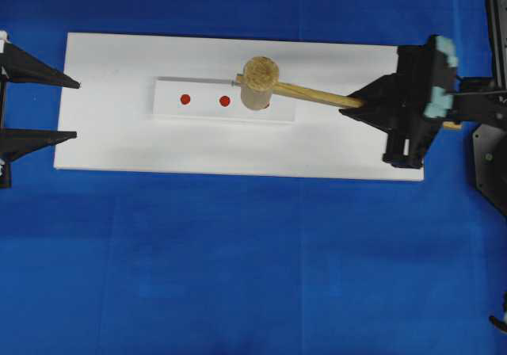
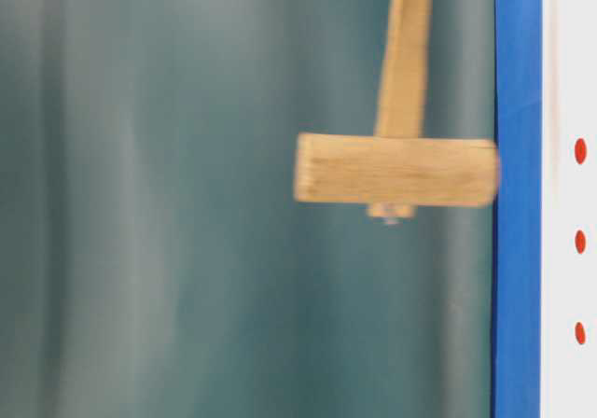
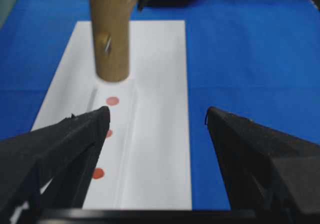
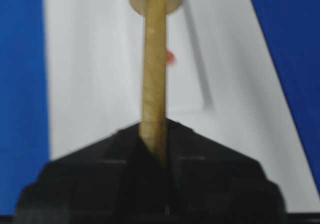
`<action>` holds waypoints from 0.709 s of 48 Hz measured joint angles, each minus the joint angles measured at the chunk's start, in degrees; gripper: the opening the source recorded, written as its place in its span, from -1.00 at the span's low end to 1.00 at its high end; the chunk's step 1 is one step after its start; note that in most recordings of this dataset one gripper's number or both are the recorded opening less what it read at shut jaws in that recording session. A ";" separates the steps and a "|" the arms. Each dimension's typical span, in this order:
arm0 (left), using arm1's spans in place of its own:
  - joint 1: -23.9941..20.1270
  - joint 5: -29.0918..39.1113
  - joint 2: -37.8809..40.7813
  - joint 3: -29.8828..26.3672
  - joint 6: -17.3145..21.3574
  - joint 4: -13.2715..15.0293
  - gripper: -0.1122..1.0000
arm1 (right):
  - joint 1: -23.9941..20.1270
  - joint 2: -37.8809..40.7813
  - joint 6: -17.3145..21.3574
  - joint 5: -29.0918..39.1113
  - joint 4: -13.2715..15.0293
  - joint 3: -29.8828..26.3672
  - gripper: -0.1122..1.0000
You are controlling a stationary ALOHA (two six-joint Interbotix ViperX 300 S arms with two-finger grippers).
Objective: Hit the mark with a hammer.
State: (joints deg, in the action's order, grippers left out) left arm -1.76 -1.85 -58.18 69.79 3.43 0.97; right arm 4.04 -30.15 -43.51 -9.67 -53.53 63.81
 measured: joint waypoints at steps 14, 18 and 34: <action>0.00 0.00 0.00 0.00 -0.09 0.00 0.55 | -0.18 -0.09 0.00 1.41 0.09 -0.97 -0.77; 0.00 0.00 0.00 0.00 -0.09 0.00 0.55 | -0.62 1.58 0.00 1.41 0.09 -2.72 -0.77; 0.00 0.00 0.00 -0.09 -0.09 0.00 0.55 | -2.02 15.29 -0.09 1.76 0.53 -14.94 -0.77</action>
State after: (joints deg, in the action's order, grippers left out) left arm -1.76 -1.85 -58.18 69.70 3.34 0.97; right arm 2.02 -14.85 -43.59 -7.91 -53.00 48.87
